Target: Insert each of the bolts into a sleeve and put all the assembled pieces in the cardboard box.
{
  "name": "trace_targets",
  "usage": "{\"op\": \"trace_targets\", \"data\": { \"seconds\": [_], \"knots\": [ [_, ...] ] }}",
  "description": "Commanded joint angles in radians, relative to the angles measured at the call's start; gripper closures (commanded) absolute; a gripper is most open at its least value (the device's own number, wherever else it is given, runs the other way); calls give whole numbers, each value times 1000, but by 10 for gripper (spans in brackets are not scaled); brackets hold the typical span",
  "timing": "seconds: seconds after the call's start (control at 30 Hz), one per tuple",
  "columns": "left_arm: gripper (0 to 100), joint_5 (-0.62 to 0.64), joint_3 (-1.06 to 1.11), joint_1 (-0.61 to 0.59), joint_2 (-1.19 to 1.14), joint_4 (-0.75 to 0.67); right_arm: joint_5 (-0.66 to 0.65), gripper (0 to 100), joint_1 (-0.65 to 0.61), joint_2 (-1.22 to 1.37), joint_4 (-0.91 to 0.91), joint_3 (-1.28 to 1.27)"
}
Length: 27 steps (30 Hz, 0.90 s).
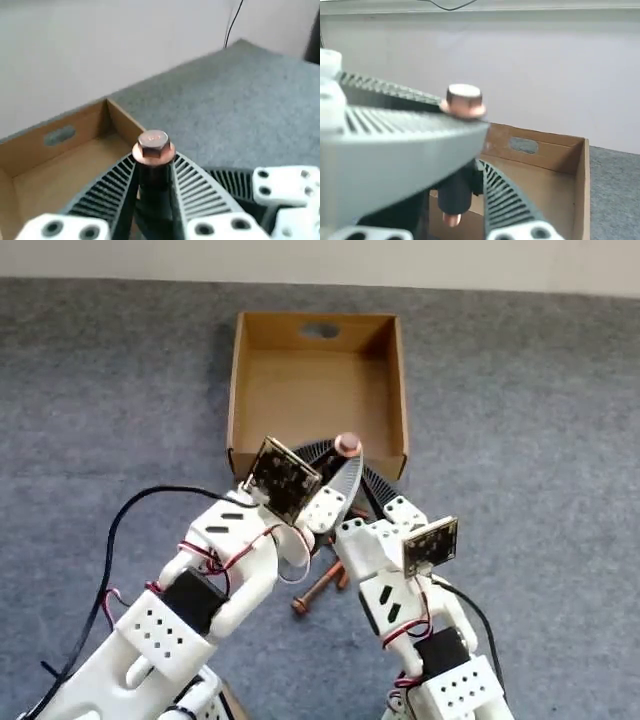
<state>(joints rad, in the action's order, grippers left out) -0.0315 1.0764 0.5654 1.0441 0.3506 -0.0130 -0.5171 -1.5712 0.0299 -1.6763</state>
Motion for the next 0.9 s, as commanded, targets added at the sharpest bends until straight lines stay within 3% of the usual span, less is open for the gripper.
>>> {"op": "trace_targets", "data": {
  "seconds": [0.0,0.17,0.37,0.47,0.87],
  "knots": [
    [990,-12,1,2,22,-9,-9,990,-1,-12,21,-90],
    [986,-12,1,1,22,-8,-9,990,-1,-12,21,-90],
    [861,-11,1,-71,22,-6,-9,990,-1,-12,21,-90],
    [864,-11,1,-81,22,6,-9,990,-1,-12,21,-90],
    [860,-9,-127,-53,24,365,-9,990,-1,-12,21,-90]
  ]
}}
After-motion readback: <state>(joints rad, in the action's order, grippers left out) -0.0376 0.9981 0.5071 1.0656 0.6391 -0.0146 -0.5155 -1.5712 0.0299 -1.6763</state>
